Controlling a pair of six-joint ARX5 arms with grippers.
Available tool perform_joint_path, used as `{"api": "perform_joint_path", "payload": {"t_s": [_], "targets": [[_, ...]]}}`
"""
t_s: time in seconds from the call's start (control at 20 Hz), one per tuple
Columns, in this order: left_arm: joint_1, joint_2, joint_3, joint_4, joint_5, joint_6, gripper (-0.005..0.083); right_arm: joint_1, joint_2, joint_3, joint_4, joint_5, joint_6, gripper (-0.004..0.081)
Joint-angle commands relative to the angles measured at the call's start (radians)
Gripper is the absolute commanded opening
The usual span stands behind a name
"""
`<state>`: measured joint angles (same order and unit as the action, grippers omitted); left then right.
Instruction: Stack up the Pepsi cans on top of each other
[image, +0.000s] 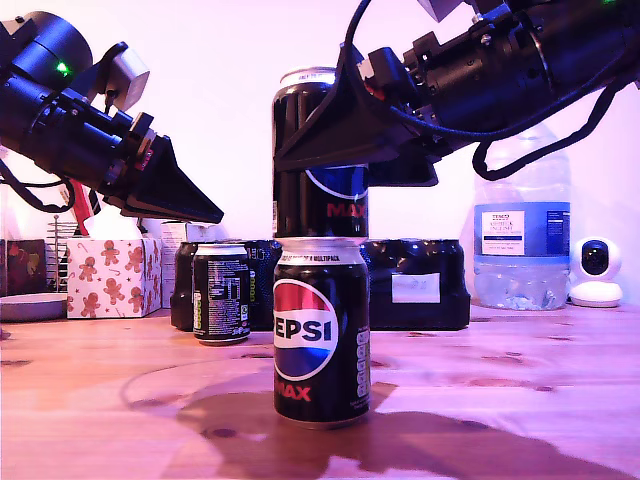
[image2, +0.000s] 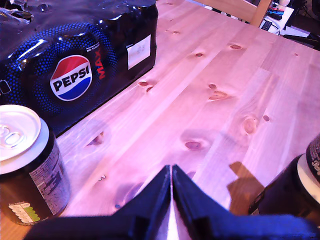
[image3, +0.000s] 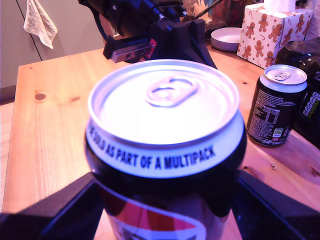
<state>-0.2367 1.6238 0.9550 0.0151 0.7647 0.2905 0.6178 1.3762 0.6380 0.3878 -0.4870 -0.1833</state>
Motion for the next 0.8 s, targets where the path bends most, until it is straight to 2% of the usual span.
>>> {"api": "perform_joint_path", "payload": {"t_s": [0.0, 0.1, 0.15, 0.2, 0.3, 0.6, 0.75], "targets": [[-0.002, -0.016, -0.027, 0.008, 0.006, -0.002, -0.0024, 0.008, -0.020, 0.005, 0.011, 0.000, 0.003, 0.0610], [-0.002, -0.016, -0.027, 0.008, 0.006, -0.002, -0.0024, 0.008, -0.020, 0.005, 0.008, 0.006, 0.004, 0.0612], [-0.002, -0.016, -0.027, 0.008, 0.006, -0.002, -0.0024, 0.009, -0.020, 0.005, 0.010, 0.016, 0.004, 0.0641], [-0.002, -0.016, -0.027, 0.008, 0.006, -0.002, -0.0024, 0.012, -0.020, 0.005, 0.010, 0.046, 0.004, 0.0678], [-0.002, -0.016, -0.027, 0.008, 0.006, -0.002, -0.0024, 0.018, -0.020, 0.005, 0.002, 0.078, 0.003, 0.0682], [-0.002, -0.016, -0.027, 0.008, 0.005, -0.002, -0.0024, 0.030, -0.020, 0.006, 0.002, 0.067, 0.012, 0.0682], [-0.002, -0.016, -0.027, 0.008, 0.005, -0.002, -0.0024, 0.030, -0.020, 0.011, 0.004, 0.067, 0.049, 0.0682]]}}
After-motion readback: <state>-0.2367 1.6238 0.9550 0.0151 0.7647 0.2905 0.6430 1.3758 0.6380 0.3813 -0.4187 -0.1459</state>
